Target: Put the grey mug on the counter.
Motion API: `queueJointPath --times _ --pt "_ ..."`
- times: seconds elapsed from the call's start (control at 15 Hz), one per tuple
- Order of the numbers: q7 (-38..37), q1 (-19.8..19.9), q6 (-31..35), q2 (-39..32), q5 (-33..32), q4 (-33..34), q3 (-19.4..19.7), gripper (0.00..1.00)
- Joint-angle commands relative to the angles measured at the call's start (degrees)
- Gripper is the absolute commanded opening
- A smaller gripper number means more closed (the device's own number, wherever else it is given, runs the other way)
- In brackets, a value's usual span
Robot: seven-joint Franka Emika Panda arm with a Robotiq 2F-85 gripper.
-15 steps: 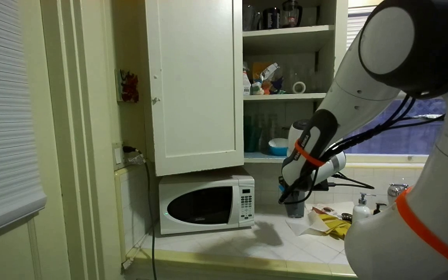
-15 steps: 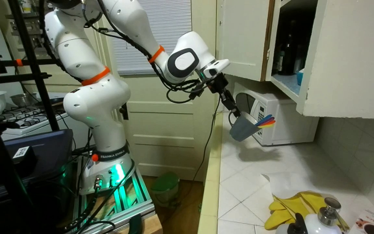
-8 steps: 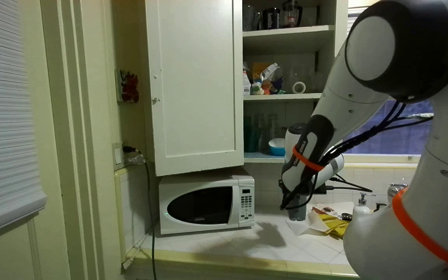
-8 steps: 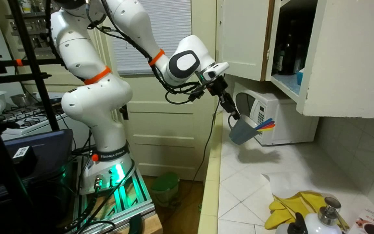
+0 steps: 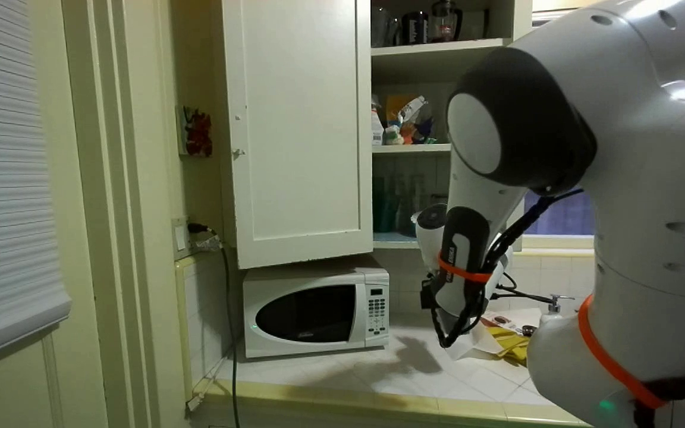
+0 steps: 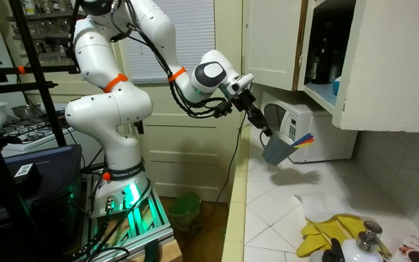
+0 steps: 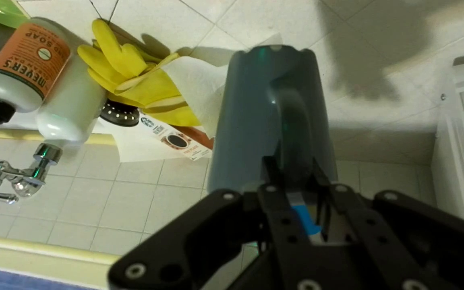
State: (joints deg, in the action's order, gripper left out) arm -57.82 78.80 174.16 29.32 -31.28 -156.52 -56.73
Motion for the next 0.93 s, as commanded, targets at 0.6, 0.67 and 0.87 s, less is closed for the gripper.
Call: queueJointPath --times 0.6,0.67,0.87 --pt "-2.07 19.47 3.29 8.17 7.78 5.77 -21.31 0.19" --pt "-2.07 19.6 3.29 8.19 7.79 5.8 -21.41 0.19" --pt "-3.32 20.86 5.32 10.2 14.45 5.11 -23.95 0.05"
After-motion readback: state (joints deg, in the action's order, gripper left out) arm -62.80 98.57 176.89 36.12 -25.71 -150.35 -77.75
